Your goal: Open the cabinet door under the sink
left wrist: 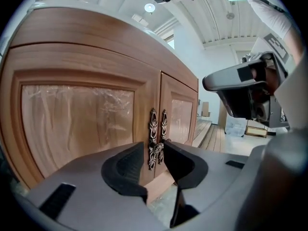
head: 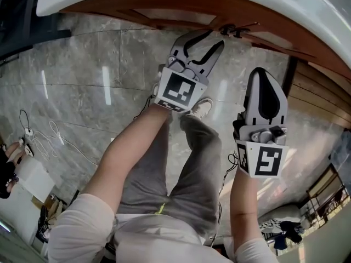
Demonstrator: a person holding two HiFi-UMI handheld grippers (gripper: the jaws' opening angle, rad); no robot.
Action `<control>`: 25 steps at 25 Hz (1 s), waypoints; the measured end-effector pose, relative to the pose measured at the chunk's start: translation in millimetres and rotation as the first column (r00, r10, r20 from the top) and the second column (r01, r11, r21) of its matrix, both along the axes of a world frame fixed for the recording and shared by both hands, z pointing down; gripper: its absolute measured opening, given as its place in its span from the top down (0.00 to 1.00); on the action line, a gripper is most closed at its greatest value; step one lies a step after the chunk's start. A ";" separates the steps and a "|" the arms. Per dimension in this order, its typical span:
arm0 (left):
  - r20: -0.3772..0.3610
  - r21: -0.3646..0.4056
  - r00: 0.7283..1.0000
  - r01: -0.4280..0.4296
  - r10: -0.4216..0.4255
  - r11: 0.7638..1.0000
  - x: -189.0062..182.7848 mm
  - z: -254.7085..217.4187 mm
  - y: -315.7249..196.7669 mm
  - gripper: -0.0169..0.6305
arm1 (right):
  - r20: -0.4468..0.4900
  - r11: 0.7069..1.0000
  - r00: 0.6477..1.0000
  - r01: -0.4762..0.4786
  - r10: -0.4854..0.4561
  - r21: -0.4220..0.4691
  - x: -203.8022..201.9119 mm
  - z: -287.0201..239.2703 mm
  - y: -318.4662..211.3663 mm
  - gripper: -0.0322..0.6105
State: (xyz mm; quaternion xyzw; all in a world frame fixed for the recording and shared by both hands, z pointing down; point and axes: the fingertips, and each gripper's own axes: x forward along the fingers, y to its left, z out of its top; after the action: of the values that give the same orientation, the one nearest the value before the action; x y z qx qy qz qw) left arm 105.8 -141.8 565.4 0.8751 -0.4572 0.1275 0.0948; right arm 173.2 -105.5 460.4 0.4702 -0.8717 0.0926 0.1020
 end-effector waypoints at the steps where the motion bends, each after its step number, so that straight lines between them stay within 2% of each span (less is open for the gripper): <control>1: -0.001 0.002 1.000 0.001 -0.001 1.000 2.1 4.0 -1.4 0.78 | -0.002 1.000 1.000 0.003 -0.003 0.000 0.5 4.3 -1.7 0.90; 8: 0.001 0.033 1.000 0.012 -0.012 0.999 11.2 20.6 -12.6 0.78 | -0.005 1.000 1.000 -0.003 0.003 -0.003 8.7 30.2 -11.1 0.90; 15: 0.039 0.062 0.998 0.036 -0.038 0.997 19.6 24.3 -14.5 0.78 | 0.002 1.000 1.000 0.002 -0.002 -0.004 14.7 39.6 -13.9 0.90; 25: 0.039 0.082 0.993 0.108 -0.112 0.991 23.0 28.6 -21.0 0.79 | 0.007 1.000 1.000 0.019 -0.019 -0.014 19.3 49.2 -13.7 0.90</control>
State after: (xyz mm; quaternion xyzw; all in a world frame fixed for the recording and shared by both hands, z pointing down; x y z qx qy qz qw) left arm 128.9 -162.8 594.0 0.8486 -0.5115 0.1228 0.0569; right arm 192.5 -119.1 509.7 0.4610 -0.8758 0.0995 0.1031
